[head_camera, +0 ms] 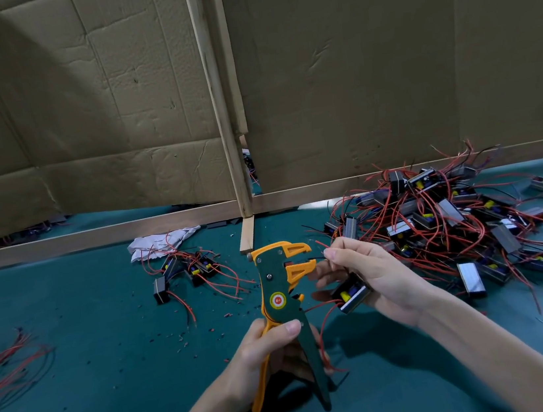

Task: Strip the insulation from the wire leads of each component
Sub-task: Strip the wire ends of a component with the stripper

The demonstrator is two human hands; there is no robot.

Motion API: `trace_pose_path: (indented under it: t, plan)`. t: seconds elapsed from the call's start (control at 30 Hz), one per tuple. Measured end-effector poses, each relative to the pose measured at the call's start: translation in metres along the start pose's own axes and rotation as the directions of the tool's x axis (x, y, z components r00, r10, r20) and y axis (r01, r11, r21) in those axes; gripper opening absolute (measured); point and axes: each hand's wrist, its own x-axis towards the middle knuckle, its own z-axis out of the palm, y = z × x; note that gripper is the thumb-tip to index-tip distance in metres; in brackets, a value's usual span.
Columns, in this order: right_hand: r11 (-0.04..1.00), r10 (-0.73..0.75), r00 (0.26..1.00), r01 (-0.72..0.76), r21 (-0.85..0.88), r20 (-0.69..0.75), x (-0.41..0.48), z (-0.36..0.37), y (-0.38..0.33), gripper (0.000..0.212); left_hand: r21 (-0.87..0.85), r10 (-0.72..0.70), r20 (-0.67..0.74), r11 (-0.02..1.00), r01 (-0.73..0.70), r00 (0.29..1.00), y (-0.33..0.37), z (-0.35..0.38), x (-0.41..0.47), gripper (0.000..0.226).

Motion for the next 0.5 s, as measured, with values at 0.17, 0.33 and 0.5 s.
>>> trace_pose_path:
  t: [0.17, 0.33, 0.5]
  plan:
    - [1.0, -0.004, 1.0, 0.004, -0.015, 0.01, -0.001, 0.002, -0.001, 0.02, 0.029, -0.004, -0.028, 1.0, 0.005, 1.0, 0.002, 0.002, 0.0, 0.048]
    - [1.0, -0.012, 1.0, 0.012, -0.006, 0.017, -0.002, 0.003, -0.002, 0.021, 0.003, -0.054, -0.126, 0.999, 0.054, 0.991, 0.001, 0.007, -0.004, 0.047]
    - [1.0, -0.021, 1.0, 0.021, 0.001, 0.0, -0.001, 0.003, -0.002, 0.02, 0.064, -0.034, -0.355, 0.996, 0.06, 0.934, -0.002, 0.014, -0.006, 0.067]
